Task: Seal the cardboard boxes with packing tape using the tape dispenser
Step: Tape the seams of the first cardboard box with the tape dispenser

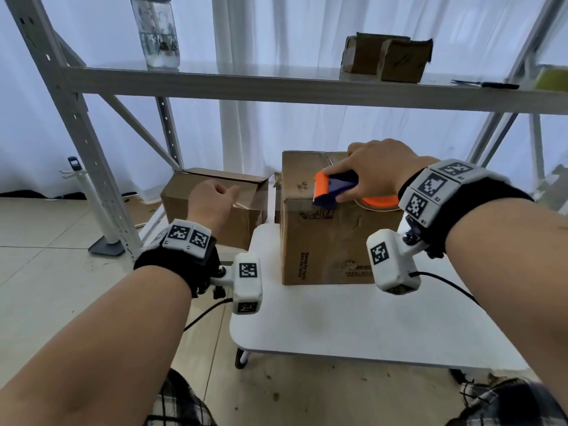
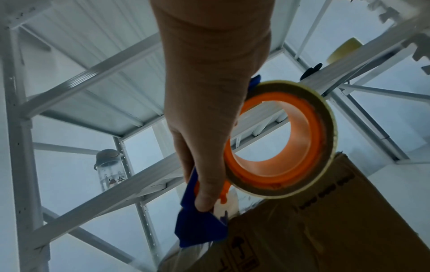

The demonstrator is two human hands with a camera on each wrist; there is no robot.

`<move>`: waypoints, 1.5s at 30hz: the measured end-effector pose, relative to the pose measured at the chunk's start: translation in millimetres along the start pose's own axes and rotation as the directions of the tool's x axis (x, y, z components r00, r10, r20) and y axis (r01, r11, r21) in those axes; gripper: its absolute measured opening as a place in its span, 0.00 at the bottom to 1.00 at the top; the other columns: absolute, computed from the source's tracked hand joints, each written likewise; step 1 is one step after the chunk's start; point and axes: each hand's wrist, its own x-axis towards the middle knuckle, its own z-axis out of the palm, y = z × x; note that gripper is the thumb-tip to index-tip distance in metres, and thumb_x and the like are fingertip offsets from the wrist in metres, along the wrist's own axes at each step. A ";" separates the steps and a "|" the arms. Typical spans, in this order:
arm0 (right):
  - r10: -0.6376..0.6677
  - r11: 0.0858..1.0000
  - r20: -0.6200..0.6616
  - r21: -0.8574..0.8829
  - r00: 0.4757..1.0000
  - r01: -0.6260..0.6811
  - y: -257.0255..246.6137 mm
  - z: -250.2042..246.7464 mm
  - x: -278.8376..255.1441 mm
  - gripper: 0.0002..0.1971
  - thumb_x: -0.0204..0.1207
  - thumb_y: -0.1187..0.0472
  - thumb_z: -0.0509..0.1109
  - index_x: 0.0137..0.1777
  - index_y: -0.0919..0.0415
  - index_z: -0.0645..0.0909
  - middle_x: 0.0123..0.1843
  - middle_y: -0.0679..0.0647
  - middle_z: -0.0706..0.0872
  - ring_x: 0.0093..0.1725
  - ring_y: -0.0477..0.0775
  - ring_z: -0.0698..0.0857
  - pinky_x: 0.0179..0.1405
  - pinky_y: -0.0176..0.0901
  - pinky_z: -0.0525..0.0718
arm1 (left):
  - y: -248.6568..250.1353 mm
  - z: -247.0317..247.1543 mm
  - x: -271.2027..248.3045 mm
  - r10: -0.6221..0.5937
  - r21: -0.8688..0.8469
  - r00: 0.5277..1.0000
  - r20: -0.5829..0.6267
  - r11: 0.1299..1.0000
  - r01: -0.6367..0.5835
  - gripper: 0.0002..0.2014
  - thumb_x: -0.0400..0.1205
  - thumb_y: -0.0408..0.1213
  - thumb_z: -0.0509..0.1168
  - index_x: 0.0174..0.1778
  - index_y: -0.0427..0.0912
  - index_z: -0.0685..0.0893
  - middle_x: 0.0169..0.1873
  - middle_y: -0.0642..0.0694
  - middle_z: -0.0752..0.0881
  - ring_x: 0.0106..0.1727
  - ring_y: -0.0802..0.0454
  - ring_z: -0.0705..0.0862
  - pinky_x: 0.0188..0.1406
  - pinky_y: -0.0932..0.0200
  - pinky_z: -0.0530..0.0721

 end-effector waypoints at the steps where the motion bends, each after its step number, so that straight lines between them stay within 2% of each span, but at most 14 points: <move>1: 0.008 1.000 0.010 0.018 1.000 -0.008 0.6 -0.6 1.8 0.29 0.75 0.33 0.63 0.76 0.31 0.65 0.49 0.45 0.69 0.47 0.48 0.72 0.44 0.45 0.74 | -0.7 2.3 -0.2 -0.009 -0.024 1.000 0.002 1.000 0.009 0.14 0.81 0.46 0.66 0.41 0.37 0.81 0.35 0.46 0.82 0.42 0.49 0.79 0.43 0.56 0.72; 6: 0.035 0.990 0.033 0.134 0.999 -0.039 5.5 0.4 6.2 0.29 0.74 0.36 0.67 0.76 0.35 0.70 0.50 0.39 0.71 0.50 0.44 0.73 0.40 0.41 0.72 | -3.3 10.2 0.5 -0.060 -0.117 0.998 -0.024 0.992 0.056 0.20 0.77 0.52 0.70 0.43 0.36 0.80 0.32 0.48 0.79 0.39 0.51 0.77 0.42 0.56 0.72; 15: 0.050 0.988 0.064 0.143 0.997 -0.059 3.5 0.9 14.2 0.29 0.75 0.37 0.68 0.76 0.39 0.70 0.52 0.41 0.75 0.50 0.45 0.73 0.41 0.42 0.74 | -4.0 17.7 2.5 -0.077 -0.129 0.996 -0.044 0.989 0.071 0.17 0.78 0.49 0.70 0.44 0.36 0.79 0.37 0.44 0.80 0.42 0.49 0.77 0.43 0.55 0.72; 18: 0.046 0.989 0.076 0.134 0.996 -0.056 1.0 0.3 17.5 0.29 0.75 0.37 0.68 0.76 0.39 0.71 0.61 0.43 0.81 0.51 0.46 0.74 0.42 0.43 0.74 | -4.7 17.1 4.0 -0.083 -0.121 0.995 -0.051 0.990 0.077 0.17 0.78 0.49 0.70 0.44 0.36 0.79 0.39 0.43 0.81 0.43 0.48 0.77 0.44 0.55 0.73; 20: 0.045 0.990 0.087 0.129 0.995 -0.056 -1.2 0.4 20.1 0.29 0.75 0.37 0.68 0.76 0.39 0.71 0.63 0.43 0.82 0.51 0.46 0.74 0.43 0.44 0.75 | -6.3 16.8 4.8 -0.090 -0.122 0.994 -0.055 0.989 0.083 0.17 0.78 0.49 0.70 0.45 0.36 0.80 0.40 0.43 0.81 0.44 0.47 0.78 0.45 0.53 0.75; 23: 0.047 0.989 0.092 0.133 0.995 -0.059 -3.9 -0.6 23.0 0.29 0.75 0.37 0.68 0.75 0.38 0.71 0.63 0.43 0.82 0.52 0.46 0.75 0.43 0.45 0.76 | -9.1 17.3 6.0 -0.092 -0.128 0.994 -0.067 0.988 0.083 0.18 0.78 0.49 0.70 0.47 0.34 0.81 0.41 0.42 0.82 0.45 0.46 0.79 0.49 0.51 0.77; 28: 0.056 0.985 0.100 0.160 0.993 -0.072 -3.6 -3.3 27.1 0.29 0.74 0.37 0.69 0.75 0.39 0.72 0.62 0.44 0.83 0.53 0.49 0.79 0.46 0.46 0.80 | -9.9 16.7 8.6 -0.094 -0.130 0.993 -0.075 0.988 0.083 0.17 0.78 0.49 0.70 0.45 0.36 0.80 0.41 0.42 0.81 0.45 0.47 0.78 0.48 0.52 0.76; 33: 0.065 0.983 0.131 0.162 0.989 -0.086 -1.7 -5.0 28.1 0.30 0.74 0.37 0.69 0.75 0.40 0.72 0.62 0.45 0.83 0.54 0.50 0.78 0.47 0.45 0.79 | -10.6 20.0 9.5 -0.092 -0.127 0.994 -0.059 0.988 0.084 0.17 0.78 0.48 0.71 0.45 0.36 0.80 0.40 0.42 0.82 0.44 0.47 0.79 0.46 0.54 0.76; 38: 0.069 0.981 0.152 0.167 0.986 -0.095 -1.6 -1.4 28.7 0.30 0.74 0.37 0.69 0.75 0.40 0.72 0.64 0.45 0.82 0.54 0.49 0.78 0.48 0.46 0.80 | -15.6 26.6 7.3 -0.094 -0.086 0.995 -0.030 0.992 0.091 0.17 0.78 0.48 0.70 0.45 0.35 0.81 0.40 0.42 0.83 0.45 0.46 0.80 0.49 0.51 0.78; 41: 0.077 0.972 0.144 0.207 0.987 -0.106 -1.0 3.6 28.1 0.29 0.74 0.37 0.69 0.75 0.41 0.72 0.65 0.45 0.82 0.54 0.48 0.77 0.47 0.45 0.77 | -18.9 31.5 5.4 -0.103 -0.038 0.995 0.010 0.994 0.103 0.17 0.78 0.49 0.70 0.44 0.36 0.81 0.40 0.42 0.83 0.44 0.46 0.80 0.48 0.51 0.78; 43: 0.091 0.962 0.136 0.244 0.987 -0.122 0.4 7.5 27.3 0.29 0.74 0.37 0.69 0.75 0.40 0.73 0.66 0.44 0.82 0.54 0.48 0.76 0.48 0.46 0.76 | -20.4 37.1 3.1 -0.135 -0.023 0.990 0.040 0.990 0.136 0.17 0.78 0.48 0.70 0.44 0.36 0.81 0.40 0.42 0.83 0.44 0.46 0.81 0.48 0.53 0.78; 45: 0.106 0.946 0.124 0.294 0.987 -0.139 2.0 12.0 25.8 0.29 0.73 0.38 0.70 0.74 0.40 0.74 0.66 0.44 0.81 0.54 0.46 0.75 0.50 0.46 0.75 | -22.8 46.4 -2.4 -0.202 -0.068 0.977 0.066 0.976 0.207 0.17 0.78 0.48 0.70 0.45 0.36 0.82 0.39 0.43 0.83 0.45 0.46 0.81 0.51 0.51 0.80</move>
